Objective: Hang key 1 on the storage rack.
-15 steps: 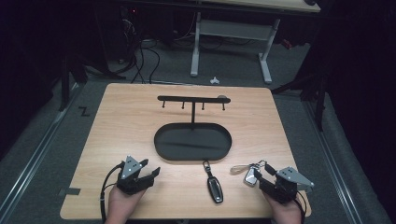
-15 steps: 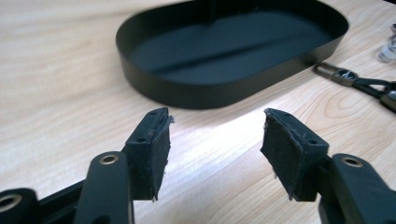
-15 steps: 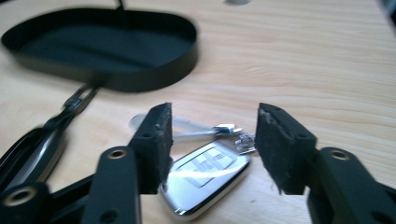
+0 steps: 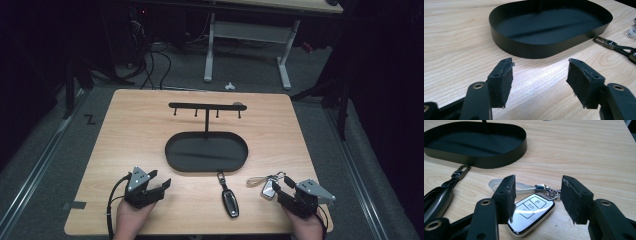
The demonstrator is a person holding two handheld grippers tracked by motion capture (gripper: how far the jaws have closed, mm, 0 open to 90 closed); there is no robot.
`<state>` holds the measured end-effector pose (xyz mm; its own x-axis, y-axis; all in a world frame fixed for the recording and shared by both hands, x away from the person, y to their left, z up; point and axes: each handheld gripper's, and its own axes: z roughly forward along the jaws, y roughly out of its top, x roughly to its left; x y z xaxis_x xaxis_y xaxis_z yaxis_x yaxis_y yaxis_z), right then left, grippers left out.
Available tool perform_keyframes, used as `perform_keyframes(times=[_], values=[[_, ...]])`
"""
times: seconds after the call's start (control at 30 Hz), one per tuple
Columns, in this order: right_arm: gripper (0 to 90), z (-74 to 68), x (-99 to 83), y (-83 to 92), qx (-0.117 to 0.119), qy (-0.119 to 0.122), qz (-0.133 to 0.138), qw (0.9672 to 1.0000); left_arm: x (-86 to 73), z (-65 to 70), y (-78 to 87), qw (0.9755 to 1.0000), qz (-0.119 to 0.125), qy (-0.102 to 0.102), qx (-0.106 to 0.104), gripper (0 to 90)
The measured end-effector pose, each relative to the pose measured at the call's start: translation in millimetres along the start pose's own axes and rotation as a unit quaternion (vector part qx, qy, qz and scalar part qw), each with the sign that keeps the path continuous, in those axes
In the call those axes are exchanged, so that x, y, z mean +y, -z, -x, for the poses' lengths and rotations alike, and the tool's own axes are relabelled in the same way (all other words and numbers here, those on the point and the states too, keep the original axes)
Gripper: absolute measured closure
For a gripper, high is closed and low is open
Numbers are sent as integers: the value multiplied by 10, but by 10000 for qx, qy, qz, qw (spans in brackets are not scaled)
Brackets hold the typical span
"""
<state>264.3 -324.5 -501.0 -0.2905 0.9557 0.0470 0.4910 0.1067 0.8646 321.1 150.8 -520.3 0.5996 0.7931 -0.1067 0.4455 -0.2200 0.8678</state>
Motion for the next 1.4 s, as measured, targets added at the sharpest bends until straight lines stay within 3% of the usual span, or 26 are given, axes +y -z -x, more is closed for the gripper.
perform_keyframes(times=[0.27,0.47,0.63,1.0,1.4], values=[[530,-35,15,-57,-22,1,-100,9999,10,13,10,9999,-13,-93,145,353],[540,-34,18,-87,34,-63,-136,9999,24,36,11,9998,30,-136,130,378],[541,-44,18,-115,165,-46,-198,9997,33,10,18,9999,87,-47,66,385],[449,-203,-6,-188,149,507,-231,9983,22,21,4,9998,36,-186,-81,381],[438,-385,61,-205,239,829,-388,9955,-5,63,6,9996,29,-266,-134,375]])
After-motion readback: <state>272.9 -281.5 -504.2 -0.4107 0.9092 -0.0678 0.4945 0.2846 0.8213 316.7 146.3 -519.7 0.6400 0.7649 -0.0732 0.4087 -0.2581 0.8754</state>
